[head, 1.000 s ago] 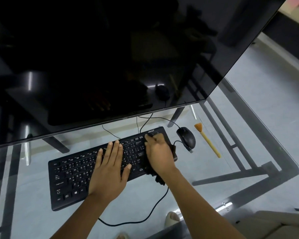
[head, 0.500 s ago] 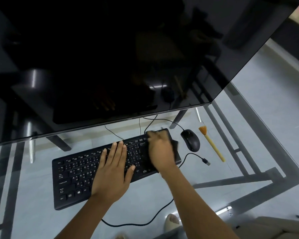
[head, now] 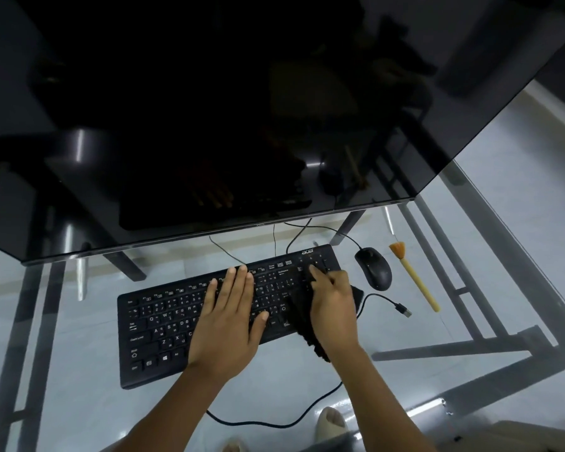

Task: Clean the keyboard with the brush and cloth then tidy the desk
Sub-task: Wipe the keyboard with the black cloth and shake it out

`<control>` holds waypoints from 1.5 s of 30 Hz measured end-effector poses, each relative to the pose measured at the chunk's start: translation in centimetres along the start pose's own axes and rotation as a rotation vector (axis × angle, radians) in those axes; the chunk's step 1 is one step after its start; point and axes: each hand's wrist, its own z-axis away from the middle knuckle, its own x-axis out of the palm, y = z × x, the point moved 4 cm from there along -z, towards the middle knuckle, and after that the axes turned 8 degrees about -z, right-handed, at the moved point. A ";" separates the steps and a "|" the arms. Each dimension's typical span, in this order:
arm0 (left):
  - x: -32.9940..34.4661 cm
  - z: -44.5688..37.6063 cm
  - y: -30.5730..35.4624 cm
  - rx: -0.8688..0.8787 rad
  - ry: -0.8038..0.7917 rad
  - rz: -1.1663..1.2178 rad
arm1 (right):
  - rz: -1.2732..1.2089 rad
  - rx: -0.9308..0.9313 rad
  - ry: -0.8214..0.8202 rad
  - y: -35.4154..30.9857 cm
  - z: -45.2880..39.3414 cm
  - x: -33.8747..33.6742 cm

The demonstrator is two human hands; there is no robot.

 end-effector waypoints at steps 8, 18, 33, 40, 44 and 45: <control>0.0 0.0 -0.1 0.002 0.007 0.001 | -0.026 0.056 -0.061 0.7 2.1 -0.3; 0.0 0.1 -0.1 -0.002 0.003 -0.010 | -0.023 0.094 0.074 2.2 1.2 -2.2; 0.1 -0.1 0.0 0.007 0.006 -0.035 | -0.061 0.048 -0.008 0.8 -2.8 -0.9; -0.1 -0.2 -0.1 0.004 0.011 -0.029 | 0.020 -0.186 -0.157 -2.5 -2.4 2.0; 0.1 -0.1 0.0 0.000 0.008 -0.025 | 0.074 0.053 0.048 0.7 -5.2 0.3; 0.1 0.0 0.0 -0.004 0.003 -0.027 | 0.082 0.031 0.037 -0.4 -4.9 0.7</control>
